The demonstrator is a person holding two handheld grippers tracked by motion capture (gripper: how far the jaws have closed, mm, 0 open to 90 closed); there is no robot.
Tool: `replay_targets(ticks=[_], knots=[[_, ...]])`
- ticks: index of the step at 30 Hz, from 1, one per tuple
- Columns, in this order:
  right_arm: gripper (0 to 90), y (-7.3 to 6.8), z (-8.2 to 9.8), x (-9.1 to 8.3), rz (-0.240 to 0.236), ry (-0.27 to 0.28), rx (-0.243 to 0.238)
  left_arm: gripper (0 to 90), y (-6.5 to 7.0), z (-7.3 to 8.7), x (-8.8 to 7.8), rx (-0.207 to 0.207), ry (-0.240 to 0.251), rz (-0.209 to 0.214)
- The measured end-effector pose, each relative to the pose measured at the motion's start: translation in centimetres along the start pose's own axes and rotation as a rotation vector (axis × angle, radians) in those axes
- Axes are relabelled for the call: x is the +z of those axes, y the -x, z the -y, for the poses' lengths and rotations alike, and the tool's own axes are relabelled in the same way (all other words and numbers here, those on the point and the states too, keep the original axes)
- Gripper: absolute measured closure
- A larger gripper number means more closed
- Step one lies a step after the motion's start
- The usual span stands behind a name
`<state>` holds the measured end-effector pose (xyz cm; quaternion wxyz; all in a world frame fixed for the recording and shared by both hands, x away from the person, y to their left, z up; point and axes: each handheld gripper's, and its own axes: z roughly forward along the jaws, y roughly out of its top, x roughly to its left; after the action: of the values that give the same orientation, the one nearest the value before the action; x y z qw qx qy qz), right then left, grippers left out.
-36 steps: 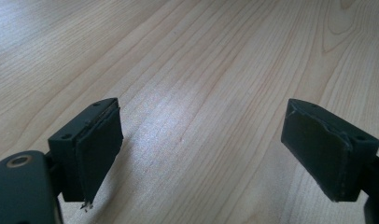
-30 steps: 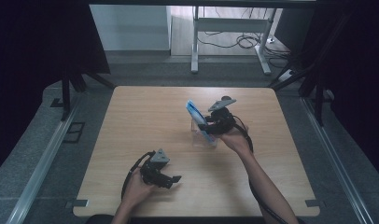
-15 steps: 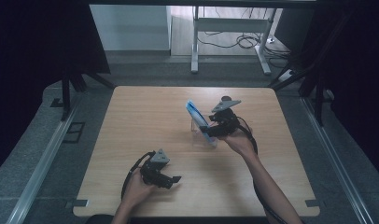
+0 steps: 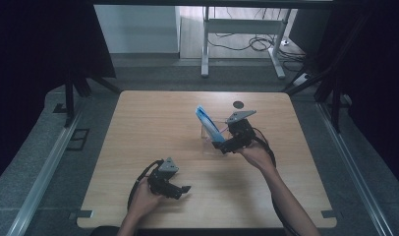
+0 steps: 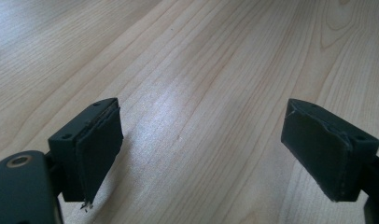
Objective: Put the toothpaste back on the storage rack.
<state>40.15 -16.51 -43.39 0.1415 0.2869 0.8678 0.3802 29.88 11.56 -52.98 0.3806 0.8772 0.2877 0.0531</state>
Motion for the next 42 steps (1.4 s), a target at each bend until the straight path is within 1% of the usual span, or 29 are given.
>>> replay_targets(ticks=[7,13,18,23,33,35,40,42], knots=[[2.1,-0.6,0.8,-0.9,-0.002,0.012,-0.014,12.8,0.0,0.0,0.0,0.005,-0.003,-0.004],[2.1,-1.4,1.5,-1.6,0.000,0.004,-0.031,12.8,0.0,0.0,0.0,0.005,-0.003,-0.004],[2.1,-2.0,2.3,-2.2,-0.007,0.013,-0.030,12.9,-0.1,0.0,-0.2,-0.011,0.012,-0.002],[2.1,-2.4,3.1,-2.7,-0.008,0.009,-0.030,12.8,-0.3,0.0,-0.3,-0.029,0.034,0.010],[2.8,-2.6,4.8,-2.9,-0.018,0.000,-0.019,12.8,-0.2,0.1,-0.3,-0.035,0.041,0.018],[2.8,-2.6,5.2,-3.0,-0.020,-0.001,-0.016,12.8,-0.2,0.1,-0.3,-0.028,0.037,0.019],[2.7,-2.6,6.0,-3.1,-0.011,-0.017,-0.021,12.8,-0.2,0.1,-0.3,-0.021,0.035,0.019],[1.5,-2.6,6.4,-3.1,-0.007,-0.020,-0.015,12.8,-0.2,0.1,-0.2,-0.018,0.032,0.019]])
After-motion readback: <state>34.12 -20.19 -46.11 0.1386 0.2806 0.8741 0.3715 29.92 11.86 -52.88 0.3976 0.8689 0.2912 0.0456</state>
